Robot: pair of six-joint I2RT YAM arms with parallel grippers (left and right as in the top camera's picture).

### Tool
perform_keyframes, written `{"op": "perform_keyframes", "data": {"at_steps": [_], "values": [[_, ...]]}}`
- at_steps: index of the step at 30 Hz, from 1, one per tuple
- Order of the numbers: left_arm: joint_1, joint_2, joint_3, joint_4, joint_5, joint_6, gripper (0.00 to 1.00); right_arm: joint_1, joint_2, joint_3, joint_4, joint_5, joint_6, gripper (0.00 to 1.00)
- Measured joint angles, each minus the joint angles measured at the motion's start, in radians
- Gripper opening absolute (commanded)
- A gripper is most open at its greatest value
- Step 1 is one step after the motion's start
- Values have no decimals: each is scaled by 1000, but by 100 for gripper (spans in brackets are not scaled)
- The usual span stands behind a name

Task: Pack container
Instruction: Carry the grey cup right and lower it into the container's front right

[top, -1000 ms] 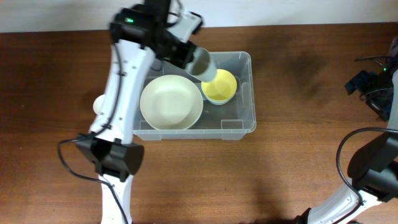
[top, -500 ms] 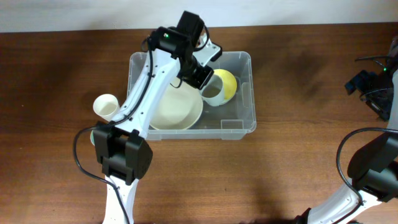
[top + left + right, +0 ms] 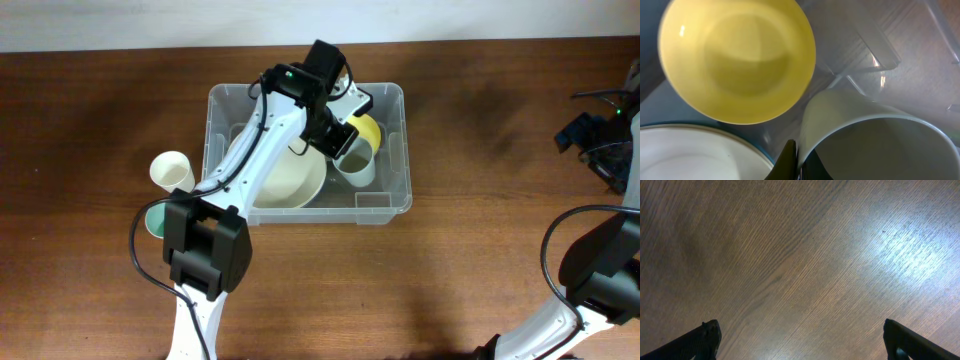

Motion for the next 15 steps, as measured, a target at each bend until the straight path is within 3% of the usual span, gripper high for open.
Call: {"op": "perform_keyframes", "data": {"at_steps": [15], "values": [[-2, 80, -28, 16, 2, 0, 6, 0, 0, 0, 0, 0, 0, 99]]}}
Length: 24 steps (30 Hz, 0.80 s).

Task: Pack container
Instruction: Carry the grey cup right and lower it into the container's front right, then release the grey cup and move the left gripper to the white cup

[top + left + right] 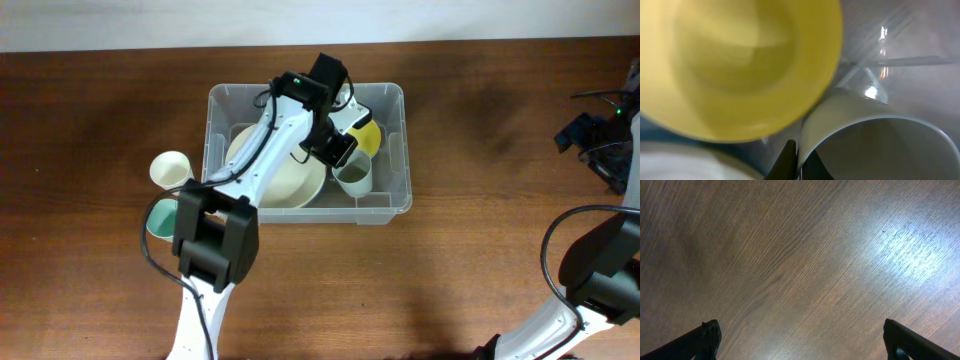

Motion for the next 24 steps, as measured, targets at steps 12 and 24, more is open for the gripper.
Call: {"op": "perform_keyframes", "data": {"at_steps": [12, 24], "values": [[0, 38, -6, 60, -46, 5, 48, 0, 0, 0, 0, 0, 0, 99], [2, 44, 166, 16, -71, 6, 59, 0, 0, 0, 0, 0, 0, 99]]}}
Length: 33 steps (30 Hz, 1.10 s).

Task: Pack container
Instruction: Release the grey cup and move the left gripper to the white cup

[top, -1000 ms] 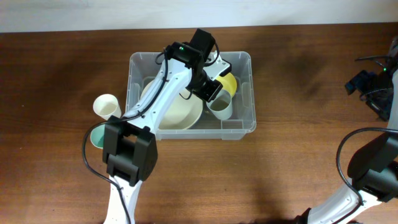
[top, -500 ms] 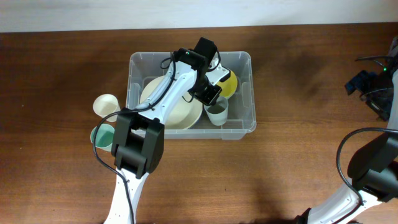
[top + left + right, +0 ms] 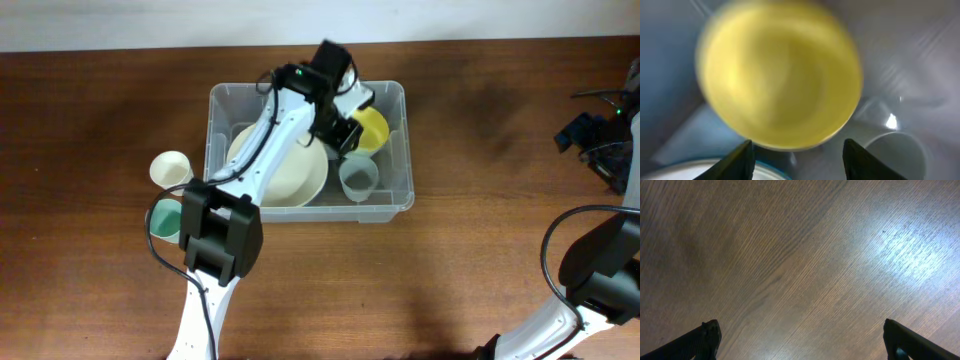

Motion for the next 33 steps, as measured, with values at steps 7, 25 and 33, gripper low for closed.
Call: {"op": "perform_keyframes", "data": {"at_steps": [7, 25, 33], "values": [[44, 0, 278, -108, -39, 0, 60, 0, 0, 0, 0, 0, -1, 99], [351, 0, 612, -504, -266, -173, 66, 0, 0, 0, 0, 0, 0, 99], [653, -2, 621, -527, -287, -283, 66, 0, 0, 0, 0, 0, 0, 99]]}}
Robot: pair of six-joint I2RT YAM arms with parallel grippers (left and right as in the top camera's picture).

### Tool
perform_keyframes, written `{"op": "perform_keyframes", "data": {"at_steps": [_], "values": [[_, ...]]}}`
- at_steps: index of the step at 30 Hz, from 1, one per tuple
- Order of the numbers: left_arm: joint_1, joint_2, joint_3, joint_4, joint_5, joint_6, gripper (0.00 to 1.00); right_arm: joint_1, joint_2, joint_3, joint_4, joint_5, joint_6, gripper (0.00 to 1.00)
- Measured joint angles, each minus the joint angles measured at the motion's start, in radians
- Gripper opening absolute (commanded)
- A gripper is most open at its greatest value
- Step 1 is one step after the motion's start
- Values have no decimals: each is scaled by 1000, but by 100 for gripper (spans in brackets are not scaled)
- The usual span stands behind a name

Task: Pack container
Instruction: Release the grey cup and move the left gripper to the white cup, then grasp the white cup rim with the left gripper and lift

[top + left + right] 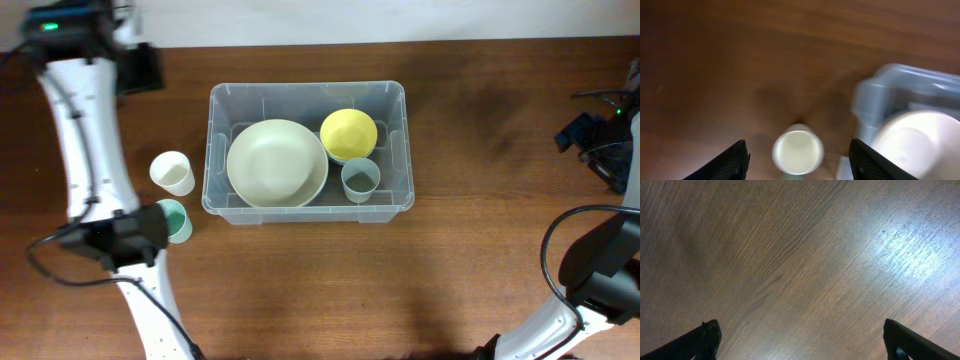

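Observation:
The clear plastic container (307, 205) holds a large cream bowl (277, 163), a yellow bowl (349, 133) and a grey cup (360, 180) standing upright. Outside it on the left are a cream cup (172, 172) and a teal cup (178, 222). My left gripper (140, 66) is high over the table's far left, away from the container. In the left wrist view it (802, 162) is open, with the cream cup (798, 152) seen far below between its fingers. My right gripper (802, 340) is open over bare wood.
The container's corner (875, 95) and the cream bowl (917, 137) show at the right of the left wrist view. The right arm (600, 140) sits at the table's far right edge with cables. Brown wooden table (480, 260) all around.
My left gripper, open over the yellow bowl inside the container, is now out of it and over the far left of the table, above the cream cup. The right arm has not moved.
My left gripper was shut on the grey cup's rim inside the container, beside the yellow bowl, and still held it at the second moment. Then it was open and the cup stood alone in the container. Now the gripper is far left, outside the container.

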Motion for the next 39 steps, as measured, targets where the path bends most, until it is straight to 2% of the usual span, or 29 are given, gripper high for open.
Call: {"op": "perform_keyframes", "data": {"at_steps": [4, 8, 14, 18, 27, 37, 39], "values": [[119, -3, -98, -1, 26, -19, 66, 0, 0, 0, 0, 0, 0, 99], [186, -2, -290, 2, 64, -26, 66, 0, 0, 0, 0, 0, 0, 99], [180, -2, -551, 91, 89, -27, 65, 0, 0, 0, 0, 0, 0, 99], [160, -2, -656, 150, 98, -8, 65, 0, 0, 0, 0, 0, 0, 99], [112, -2, -689, 185, 105, 63, 65, 0, 0, 0, 0, 0, 0, 99], [111, -2, -719, 207, 105, 89, 64, 0, 0, 0, 0, 0, 0, 99], [111, -2, -744, 219, 105, 90, 53, 0, 0, 0, 0, 0, 0, 99]]}}
